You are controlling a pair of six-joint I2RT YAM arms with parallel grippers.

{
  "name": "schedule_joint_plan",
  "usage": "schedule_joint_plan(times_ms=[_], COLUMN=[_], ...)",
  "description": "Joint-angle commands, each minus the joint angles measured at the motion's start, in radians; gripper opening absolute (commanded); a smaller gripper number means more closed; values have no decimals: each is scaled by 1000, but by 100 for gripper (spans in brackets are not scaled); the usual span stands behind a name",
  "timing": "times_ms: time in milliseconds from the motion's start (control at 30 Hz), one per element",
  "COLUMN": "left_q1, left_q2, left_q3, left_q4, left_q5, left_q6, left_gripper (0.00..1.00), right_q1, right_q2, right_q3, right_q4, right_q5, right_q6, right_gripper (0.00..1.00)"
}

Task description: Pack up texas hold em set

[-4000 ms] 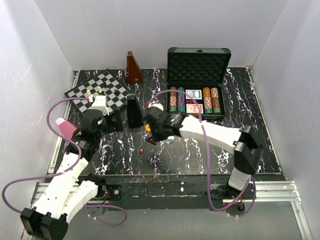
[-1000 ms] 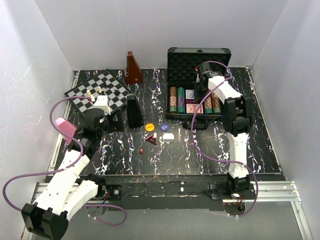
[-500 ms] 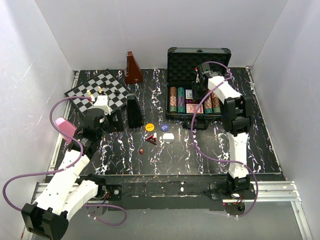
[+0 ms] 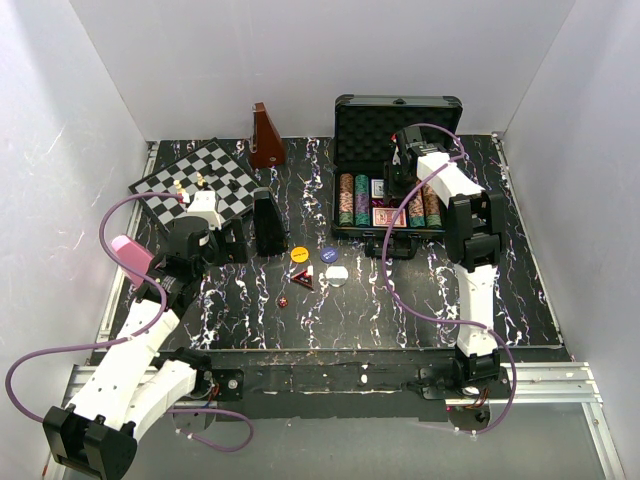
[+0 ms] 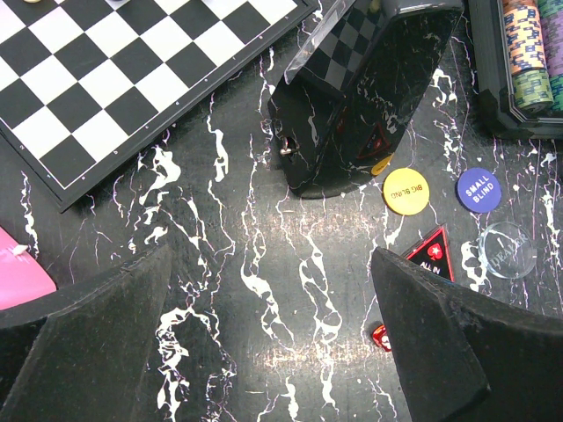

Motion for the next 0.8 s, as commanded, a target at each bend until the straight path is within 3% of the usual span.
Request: schedule_joint_plan(times_ms=[0,133,567,767], left_q1=[0,0,0,0], left_q2=[-3,-5,-8,-11], left_q3=[31,31,31,29], left_q4=[-2,0,0,1], left_q5=[0,0,-1,0], left_q6=[9,9,9,8], left_gripper=[98,98,98,98], right_q1=[7,5,7,91], right_q2=[-6,-52,-242,-410], right_q3=[0,-36,-74,-212], right_q4=[34,54,53,94], right_q5=[22,57,51,97], right_q6=[14,0,-20,-20], right_gripper=[57,79,82,79])
